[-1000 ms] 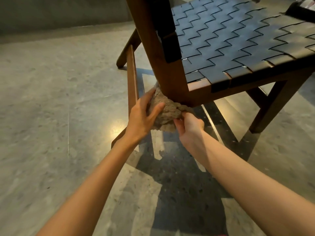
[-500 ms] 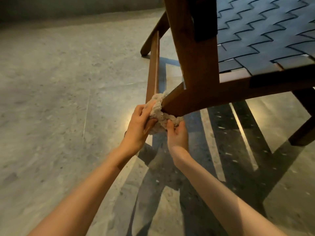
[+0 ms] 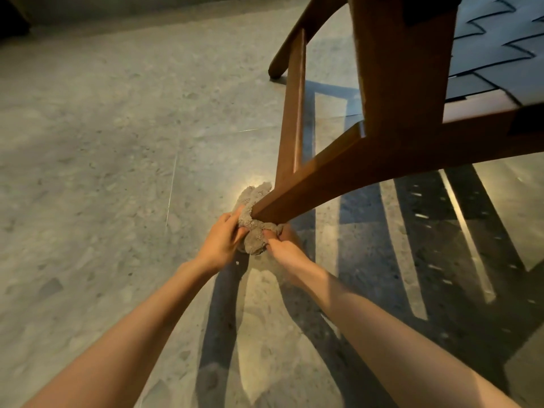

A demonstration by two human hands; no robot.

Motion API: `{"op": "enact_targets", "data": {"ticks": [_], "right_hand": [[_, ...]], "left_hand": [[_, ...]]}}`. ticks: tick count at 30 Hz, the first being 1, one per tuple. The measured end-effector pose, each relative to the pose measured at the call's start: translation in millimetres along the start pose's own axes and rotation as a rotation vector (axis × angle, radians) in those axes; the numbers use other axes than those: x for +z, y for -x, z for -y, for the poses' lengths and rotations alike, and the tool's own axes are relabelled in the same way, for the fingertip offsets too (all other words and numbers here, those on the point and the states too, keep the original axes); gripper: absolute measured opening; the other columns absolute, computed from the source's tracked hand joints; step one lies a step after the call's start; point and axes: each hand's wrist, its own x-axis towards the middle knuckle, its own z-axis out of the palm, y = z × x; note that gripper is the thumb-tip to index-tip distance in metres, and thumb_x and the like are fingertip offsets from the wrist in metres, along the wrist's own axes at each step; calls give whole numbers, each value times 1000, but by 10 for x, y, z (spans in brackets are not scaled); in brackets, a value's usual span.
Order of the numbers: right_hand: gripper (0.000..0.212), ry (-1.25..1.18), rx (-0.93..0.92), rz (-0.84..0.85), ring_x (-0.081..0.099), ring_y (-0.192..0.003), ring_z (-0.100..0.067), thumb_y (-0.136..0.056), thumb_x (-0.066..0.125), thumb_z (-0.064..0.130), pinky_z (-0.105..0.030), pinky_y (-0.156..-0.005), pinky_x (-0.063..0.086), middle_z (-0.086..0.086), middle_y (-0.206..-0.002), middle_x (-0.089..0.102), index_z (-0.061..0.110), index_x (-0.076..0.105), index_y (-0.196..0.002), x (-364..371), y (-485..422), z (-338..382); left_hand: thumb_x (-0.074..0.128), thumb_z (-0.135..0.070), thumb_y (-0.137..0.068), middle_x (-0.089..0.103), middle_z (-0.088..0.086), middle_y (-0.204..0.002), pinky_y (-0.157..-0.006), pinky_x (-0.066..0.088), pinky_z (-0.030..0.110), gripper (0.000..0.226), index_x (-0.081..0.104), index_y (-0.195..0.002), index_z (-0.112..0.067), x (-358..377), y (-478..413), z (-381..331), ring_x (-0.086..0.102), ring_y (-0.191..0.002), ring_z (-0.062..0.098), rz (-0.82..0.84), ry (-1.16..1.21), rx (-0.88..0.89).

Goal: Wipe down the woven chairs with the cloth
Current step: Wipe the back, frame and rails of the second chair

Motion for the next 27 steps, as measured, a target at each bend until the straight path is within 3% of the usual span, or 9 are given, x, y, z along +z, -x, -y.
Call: {"op": "enact_targets", "data": {"ticks": [3, 6, 8, 10, 12, 15, 20, 24, 27], "right_hand": [[49, -63, 71, -10, 40, -133, -30, -101, 40, 35, -40, -111, 32, -13, -143, 44, 11, 36, -143, -2, 1, -2], [44, -163, 151, -30, 48, -124, -27, -102, 38, 35, -35, -103, 37, -11, -131, 54, 8, 46, -136, -54, 71, -46], [31, -330, 73, -122, 54, -113, -20, -102, 42, 22, -31, -90, 41, -4, -113, 58, 11, 54, -128, -79, 150, -75], [27, -500, -23, -226, 56, -112, -17, -100, 44, 12, -29, -92, 43, 3, -107, 61, 17, 59, -121, -91, 233, -68], [25, -574, -121, -373, 59, -109, -16, -99, 44, 10, -36, -99, 46, 7, -102, 65, 23, 64, -107, -148, 316, -31], [24, -609, -254, -565, 64, -98, -15, -99, 46, 15, -32, -88, 52, 12, -88, 66, 27, 66, -90, -393, 454, 80], [26, -645, -378, -680, 68, -76, -5, -93, 60, 16, -22, -70, 53, 7, -75, 70, 27, 64, -70, -983, 821, 205], [13, -491, -586, -704, 70, -82, -10, -90, 65, 17, -25, -70, 58, 10, -76, 72, 27, 70, -82, -1235, 1295, 293], [23, -290, -842, -853, 66, -97, -2, -92, 64, 16, -20, -78, 56, 8, -100, 72, 15, 67, -115, -1401, 1509, 479]], "left_hand": [[46, -10, -97, 52, 14, -114, -87, 36, 29, 46, 38, -142, -17, 9, 25, -17, 47, -105, 24, -25, 28, 0], [51, -8, -95, 52, 2, -107, -81, 35, 22, 46, 45, -139, -20, 49, 80, -186, 48, -99, 16, -196, 103, 43], [56, -5, -91, 54, -3, -111, -85, 38, 19, 50, 47, -138, -18, 72, 105, -349, 50, -103, 11, -315, 151, 112], [59, -3, -89, 56, -3, -122, -94, 43, 21, 54, 46, -138, -21, 54, 120, -527, 50, -109, 8, -386, 219, 167], [61, -1, -87, 56, -2, -127, -99, 44, 25, 55, 47, -137, -21, 11, 127, -715, 51, -115, 9, -426, 273, 215], [65, 2, -84, 55, 5, -133, -105, 43, 35, 58, 49, -137, -14, -44, 113, -1078, 50, -124, 17, -479, 297, 282], [71, -10, -82, 64, 11, -113, -86, 35, 8, 58, 49, -135, -18, -103, 92, -1706, 52, -100, 15, -609, 374, 271], [69, -17, -84, 61, 7, -112, -86, 37, 6, 54, 49, -133, -25, -142, 131, -2049, 48, -99, 6, -637, 542, 209], [66, -20, -87, 61, 4, -119, -98, 47, 30, 49, 53, -134, -19, -193, 168, -2267, 55, -111, 14, -585, 797, 170]]}}
